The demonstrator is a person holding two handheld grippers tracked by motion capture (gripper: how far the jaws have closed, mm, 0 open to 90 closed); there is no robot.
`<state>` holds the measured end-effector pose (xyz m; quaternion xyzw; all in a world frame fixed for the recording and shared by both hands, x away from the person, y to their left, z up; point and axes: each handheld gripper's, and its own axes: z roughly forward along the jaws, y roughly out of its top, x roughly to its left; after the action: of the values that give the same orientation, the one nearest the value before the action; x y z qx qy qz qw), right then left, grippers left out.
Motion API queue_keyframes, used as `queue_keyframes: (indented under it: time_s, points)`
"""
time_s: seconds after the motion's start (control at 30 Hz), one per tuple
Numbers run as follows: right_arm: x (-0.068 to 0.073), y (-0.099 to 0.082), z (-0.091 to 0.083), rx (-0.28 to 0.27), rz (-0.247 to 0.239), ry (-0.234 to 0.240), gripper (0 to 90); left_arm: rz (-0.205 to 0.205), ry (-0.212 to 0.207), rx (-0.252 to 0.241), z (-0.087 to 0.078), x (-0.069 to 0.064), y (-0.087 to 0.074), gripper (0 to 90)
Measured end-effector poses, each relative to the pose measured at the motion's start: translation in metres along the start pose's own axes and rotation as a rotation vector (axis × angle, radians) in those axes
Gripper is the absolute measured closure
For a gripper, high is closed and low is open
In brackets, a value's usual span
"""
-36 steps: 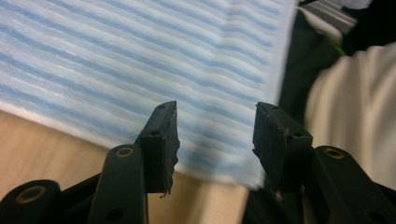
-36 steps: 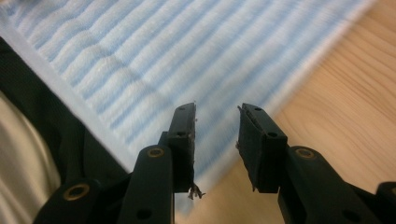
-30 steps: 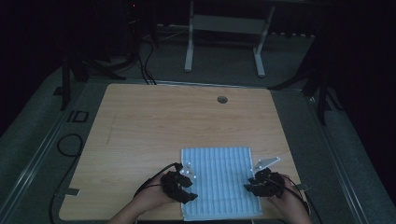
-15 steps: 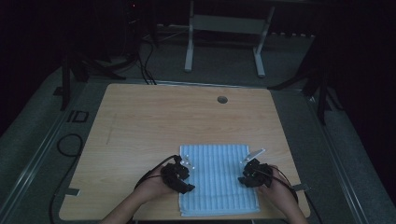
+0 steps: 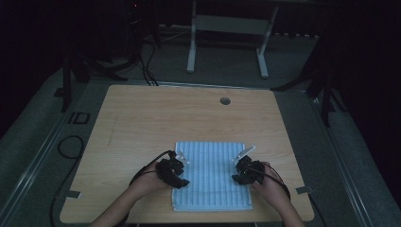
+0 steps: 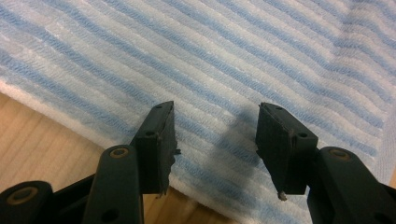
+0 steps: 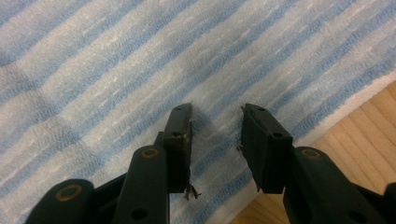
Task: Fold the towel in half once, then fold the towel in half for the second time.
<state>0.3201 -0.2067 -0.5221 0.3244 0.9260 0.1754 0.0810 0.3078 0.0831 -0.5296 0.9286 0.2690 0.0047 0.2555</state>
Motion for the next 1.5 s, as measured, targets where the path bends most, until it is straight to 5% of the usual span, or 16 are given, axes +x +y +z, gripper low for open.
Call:
queue_keyframes:
  time_s: [0.2,0.43,0.57,0.8,1.17,1.4,1.43,1.5]
  points:
    - [-0.012,0.001,-0.02,-0.049,0.015,-0.005,59.6,-0.006,0.024,-0.023,-0.016,0.004,0.004,45.6]
    - [-0.058,0.024,-0.047,-0.098,0.067,-0.052,59.7,-0.063,0.086,-0.075,-0.039,0.039,0.022,45.6]
    - [-0.084,0.042,-0.043,-0.084,0.113,-0.049,58.8,-0.111,0.125,-0.09,-0.043,0.067,0.033,45.5]
    - [-0.113,0.062,-0.013,-0.006,0.177,-0.007,51.3,-0.166,0.108,-0.114,-0.034,0.105,0.043,45.6]
    - [-0.121,0.066,0.022,0.103,0.211,0.016,54.7,-0.211,0.095,-0.049,-0.003,0.126,0.041,51.2]
    - [-0.119,0.067,0.028,0.116,0.202,0.04,69.4,-0.192,0.076,-0.028,0.006,0.122,0.04,58.0]
    - [-0.116,0.069,0.028,0.125,0.184,0.049,78.4,-0.183,0.07,-0.032,0.008,0.119,0.042,62.7]
    - [-0.115,0.07,0.028,0.128,0.178,0.053,81.0,-0.182,0.073,-0.031,0.009,0.118,0.043,72.7]
